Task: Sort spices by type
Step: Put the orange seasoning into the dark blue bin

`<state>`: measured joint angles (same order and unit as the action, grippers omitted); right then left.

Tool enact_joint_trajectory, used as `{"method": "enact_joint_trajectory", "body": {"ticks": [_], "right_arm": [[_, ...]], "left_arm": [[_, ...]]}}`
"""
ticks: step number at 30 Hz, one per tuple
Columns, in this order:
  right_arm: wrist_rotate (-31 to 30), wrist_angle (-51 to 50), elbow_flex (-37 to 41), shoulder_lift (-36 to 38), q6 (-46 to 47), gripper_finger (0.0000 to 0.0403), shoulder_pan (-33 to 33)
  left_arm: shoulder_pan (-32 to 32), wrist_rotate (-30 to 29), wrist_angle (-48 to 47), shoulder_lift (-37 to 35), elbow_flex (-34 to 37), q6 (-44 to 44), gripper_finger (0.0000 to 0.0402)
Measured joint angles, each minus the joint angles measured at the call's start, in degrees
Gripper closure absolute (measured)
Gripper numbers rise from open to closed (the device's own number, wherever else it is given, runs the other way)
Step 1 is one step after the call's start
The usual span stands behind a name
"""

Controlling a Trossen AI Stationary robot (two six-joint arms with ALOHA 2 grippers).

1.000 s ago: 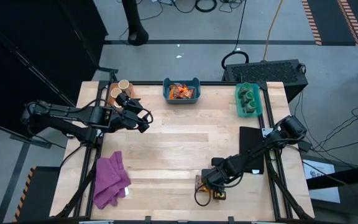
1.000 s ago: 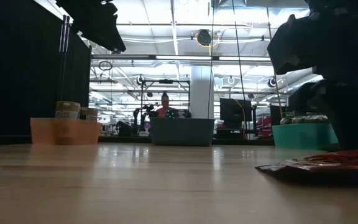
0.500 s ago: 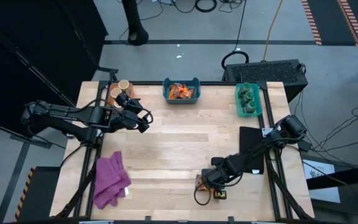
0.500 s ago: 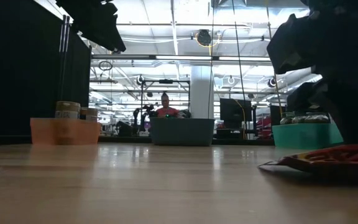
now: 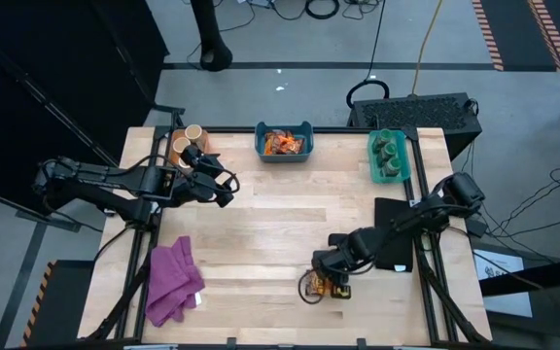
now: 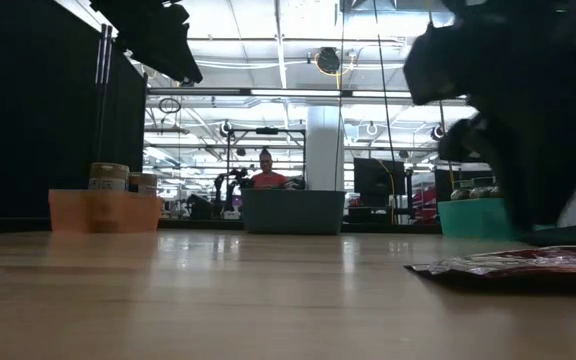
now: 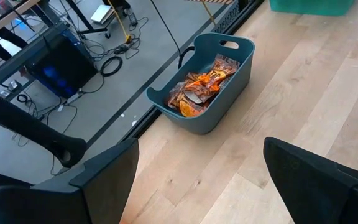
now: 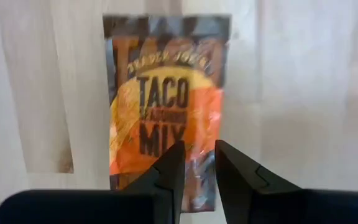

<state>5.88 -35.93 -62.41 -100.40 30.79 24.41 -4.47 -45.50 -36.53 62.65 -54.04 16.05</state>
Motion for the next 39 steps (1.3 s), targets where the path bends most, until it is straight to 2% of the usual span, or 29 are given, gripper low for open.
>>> {"method": "enact_joint_trajectory", "body": {"ticks": [7,13,16,24,29,34,39], "right_arm": [[0.25,0.00,-0.02,1.16,-1.94,0.0335,-2.64],[0.23,-0.28,-0.02,0.97,-1.36,0.0330,-1.87],[-0.12,-0.21,-0.02,0.92,0.08,0.0309,-0.72],[-1.41,1.20,-0.04,-0.01,3.78,0.0221,1.46],[-1.09,2.77,-0.04,-3.24,4.66,0.0203,2.69],[-0.85,2.73,-0.21,-4.84,4.69,0.0218,2.75],[-0.74,2.98,-0.24,-4.90,4.47,0.0288,2.75]], "left_arm": [[0.00,0.00,0.00,0.00,0.00,0.00,0.0052],[0.00,0.00,-0.02,0.00,0.00,-0.28,0.0052],[0.00,-0.02,-0.03,0.00,0.00,-0.31,0.0052],[0.00,-0.02,-0.03,0.00,0.00,-0.28,0.0052],[0.00,-0.02,-0.05,0.00,0.00,-0.28,0.0052],[0.00,-0.02,-0.05,0.00,0.00,-0.27,0.0052],[0.00,-0.02,-0.03,0.00,0.00,-0.26,0.0052]]}}
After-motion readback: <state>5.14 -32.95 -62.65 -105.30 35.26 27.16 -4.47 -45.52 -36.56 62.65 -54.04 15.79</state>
